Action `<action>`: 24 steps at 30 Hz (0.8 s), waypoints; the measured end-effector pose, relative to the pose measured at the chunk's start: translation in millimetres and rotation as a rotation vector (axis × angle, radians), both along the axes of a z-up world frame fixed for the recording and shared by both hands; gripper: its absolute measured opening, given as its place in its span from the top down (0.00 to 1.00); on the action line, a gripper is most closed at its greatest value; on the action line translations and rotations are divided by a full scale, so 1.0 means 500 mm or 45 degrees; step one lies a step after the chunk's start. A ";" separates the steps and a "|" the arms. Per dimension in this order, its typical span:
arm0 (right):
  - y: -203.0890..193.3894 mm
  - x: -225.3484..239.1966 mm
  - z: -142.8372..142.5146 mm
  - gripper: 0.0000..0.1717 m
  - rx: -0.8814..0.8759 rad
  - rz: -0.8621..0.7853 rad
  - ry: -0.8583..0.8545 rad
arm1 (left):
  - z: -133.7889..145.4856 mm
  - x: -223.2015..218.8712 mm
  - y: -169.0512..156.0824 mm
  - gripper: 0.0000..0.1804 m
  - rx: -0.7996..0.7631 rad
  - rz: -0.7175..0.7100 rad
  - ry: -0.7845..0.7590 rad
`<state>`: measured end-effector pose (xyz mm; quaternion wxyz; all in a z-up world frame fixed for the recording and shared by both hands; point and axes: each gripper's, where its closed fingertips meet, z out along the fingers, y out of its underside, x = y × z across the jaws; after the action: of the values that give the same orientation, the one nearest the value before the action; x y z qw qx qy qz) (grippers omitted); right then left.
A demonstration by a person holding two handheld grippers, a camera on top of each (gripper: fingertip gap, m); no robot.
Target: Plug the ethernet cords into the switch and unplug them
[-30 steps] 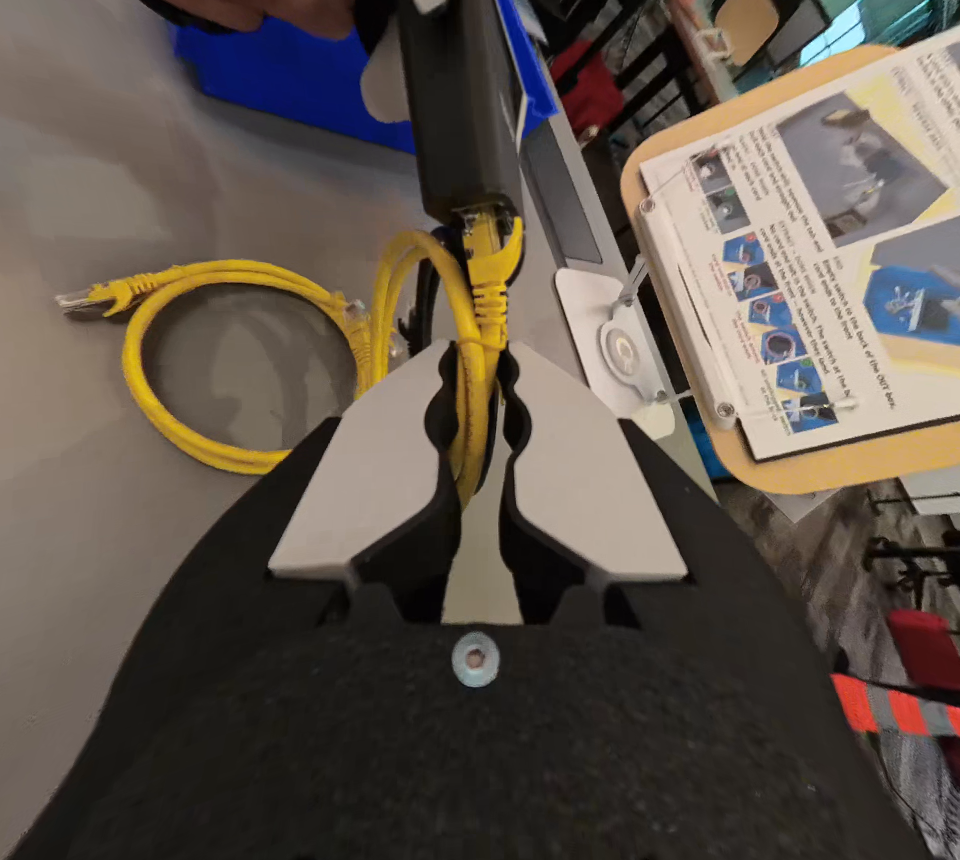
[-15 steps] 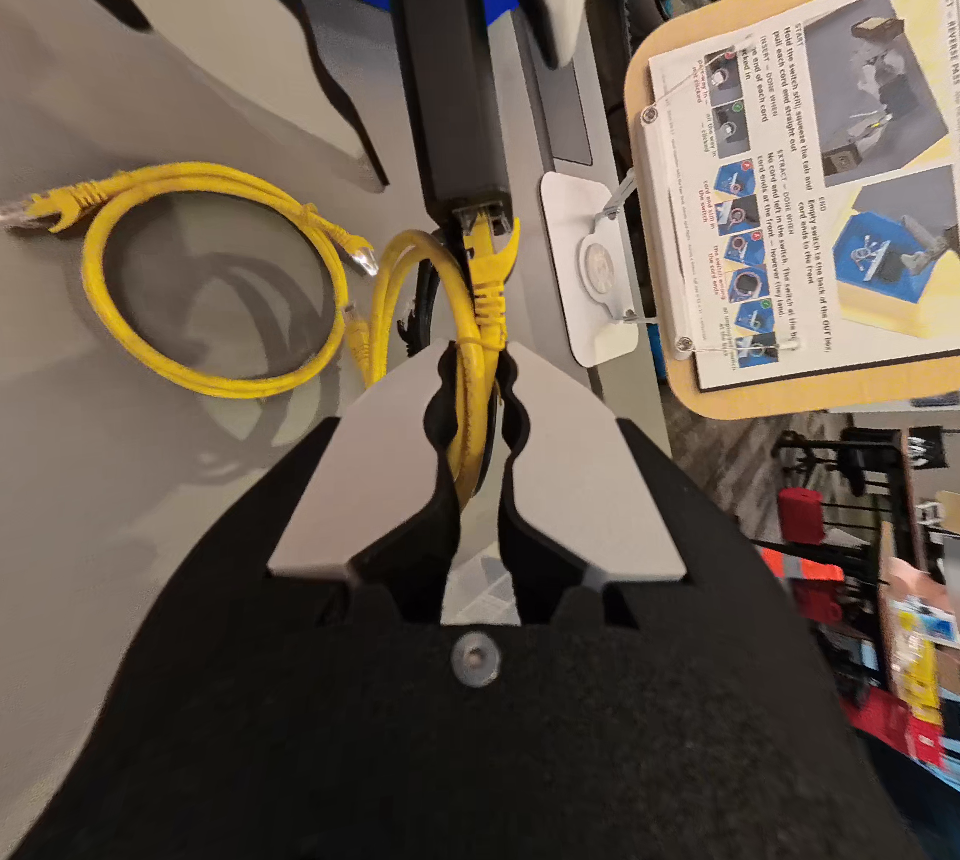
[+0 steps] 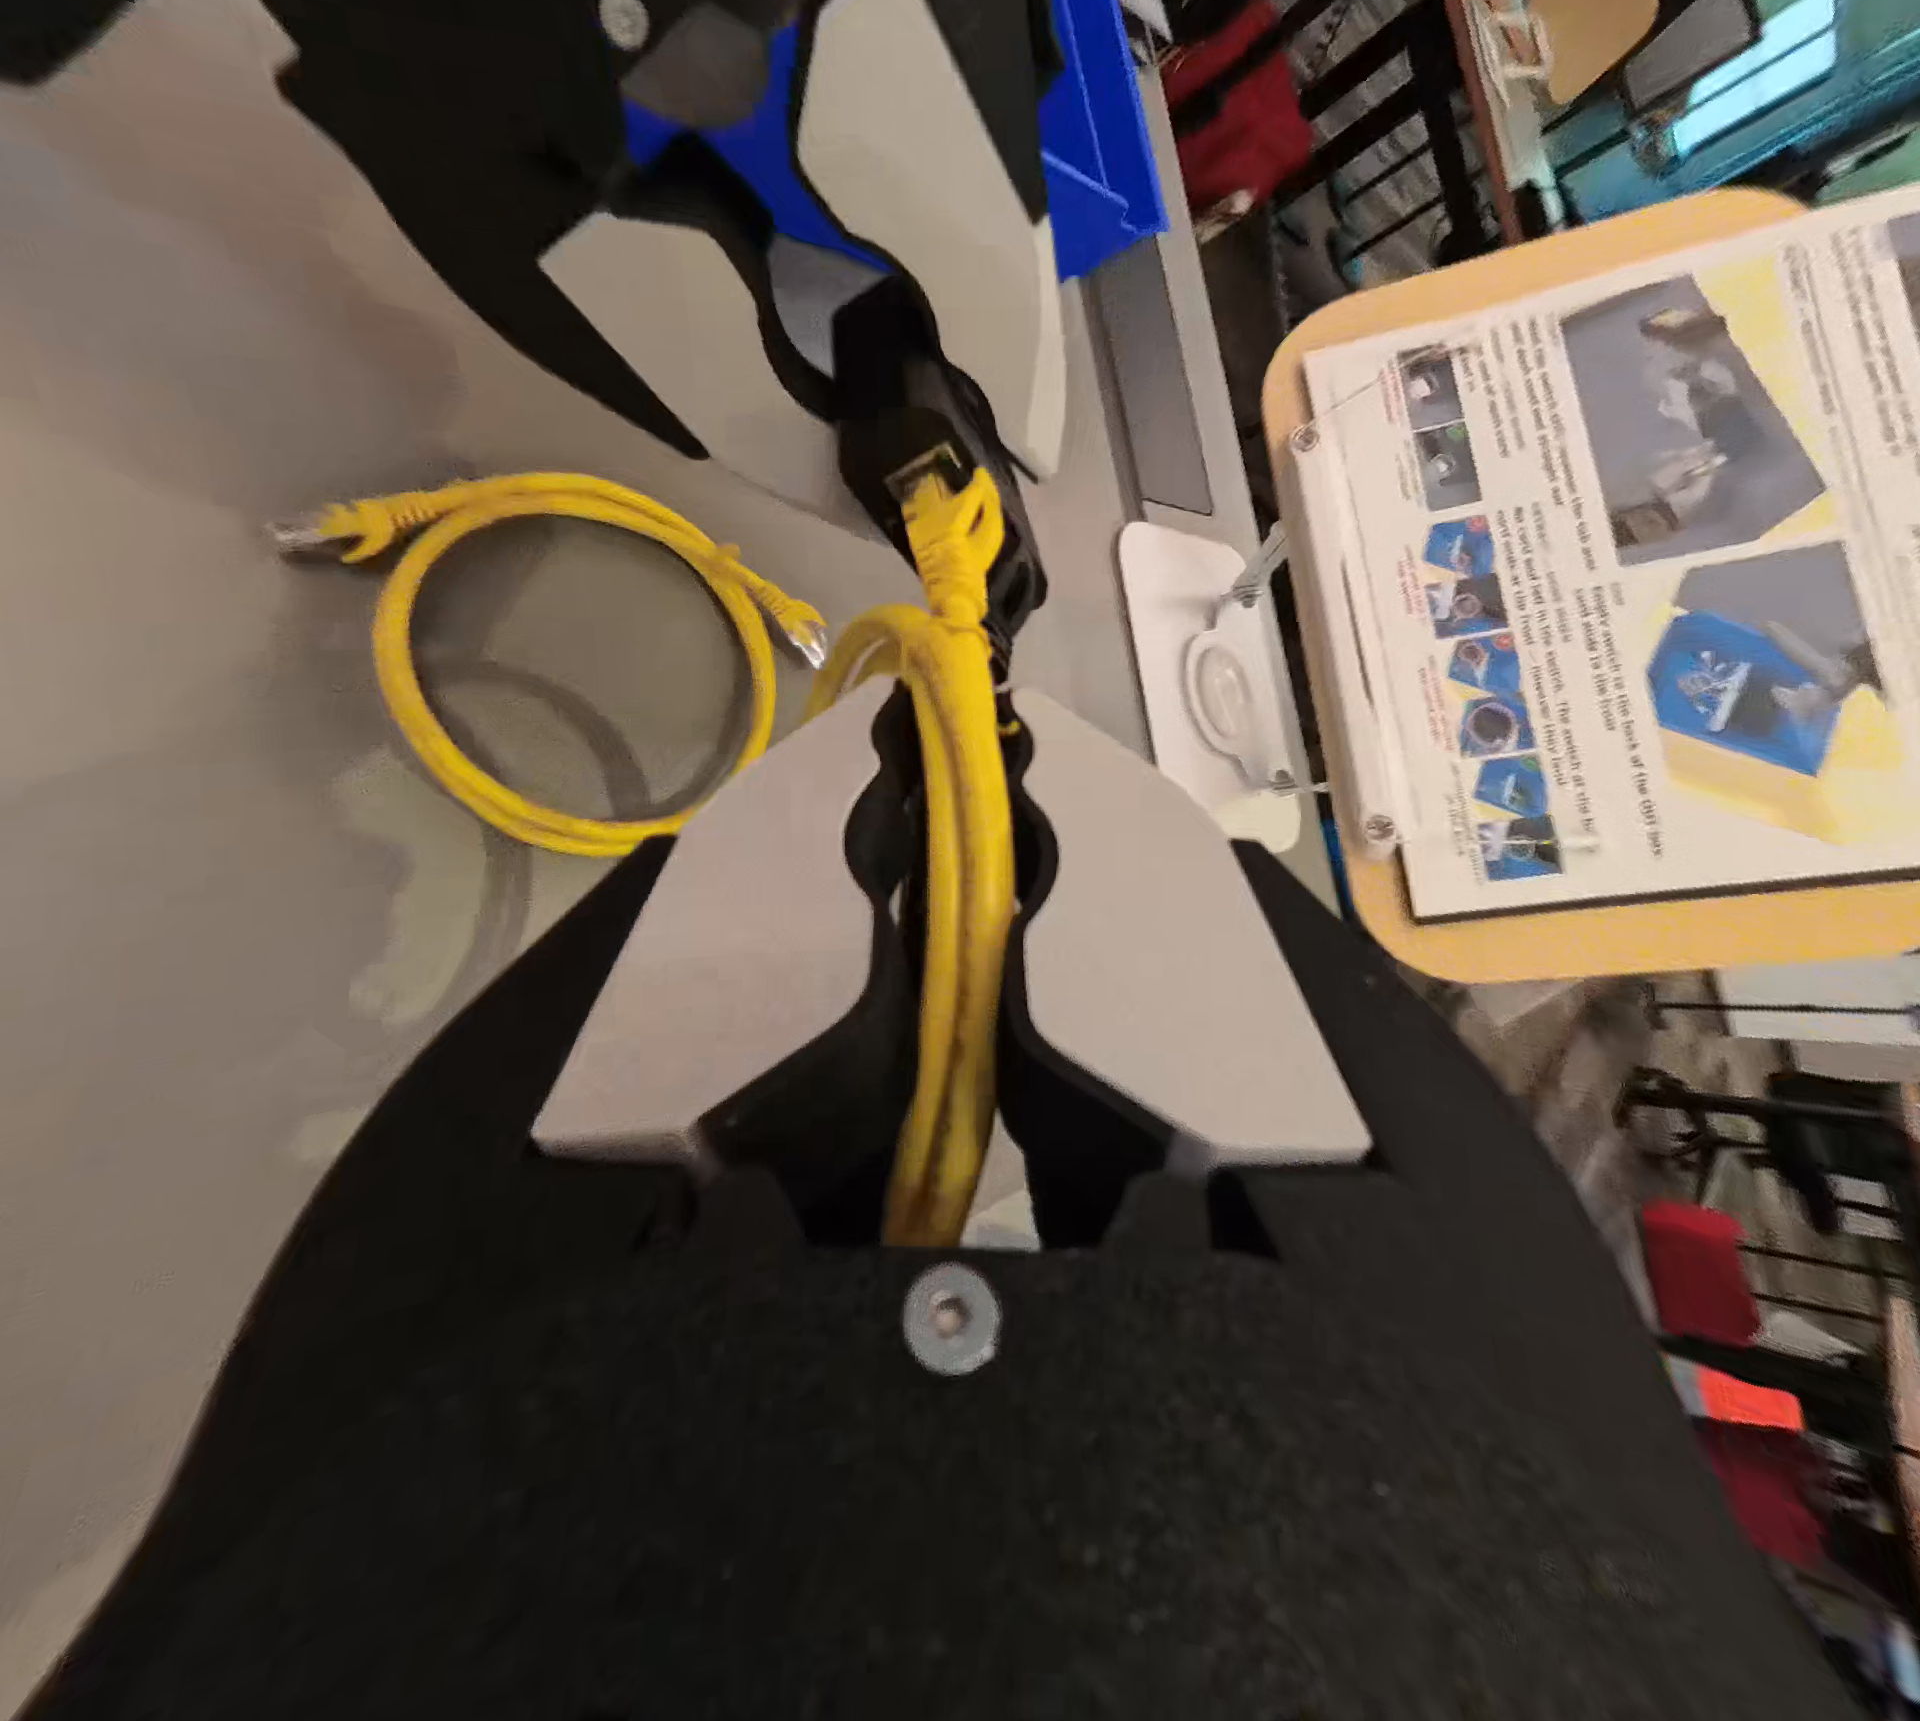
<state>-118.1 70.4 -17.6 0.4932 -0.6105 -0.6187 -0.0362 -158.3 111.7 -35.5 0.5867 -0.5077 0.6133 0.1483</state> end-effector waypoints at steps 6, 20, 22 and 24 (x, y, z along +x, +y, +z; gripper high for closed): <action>-0.004 -0.001 0.006 0.93 0.055 0.052 0.015 | 0.003 0.011 0.005 0.86 0.071 0.003 -0.079; 0.003 -0.012 -0.001 0.93 0.160 0.103 -0.059 | -0.007 0.015 0.016 0.86 0.044 0.034 -0.096; 0.008 -0.012 -0.005 0.93 0.150 0.097 -0.052 | -0.012 0.012 0.020 0.86 0.018 0.060 -0.082; 0.013 -0.012 -0.006 0.93 0.145 0.096 -0.029 | -0.011 0.008 0.021 0.86 0.025 0.092 -0.072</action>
<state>-123.9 77.0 -20.5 0.5209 -0.5572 -0.6439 -0.0595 -154.1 122.0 -41.2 0.6030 -0.5276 0.5762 0.1612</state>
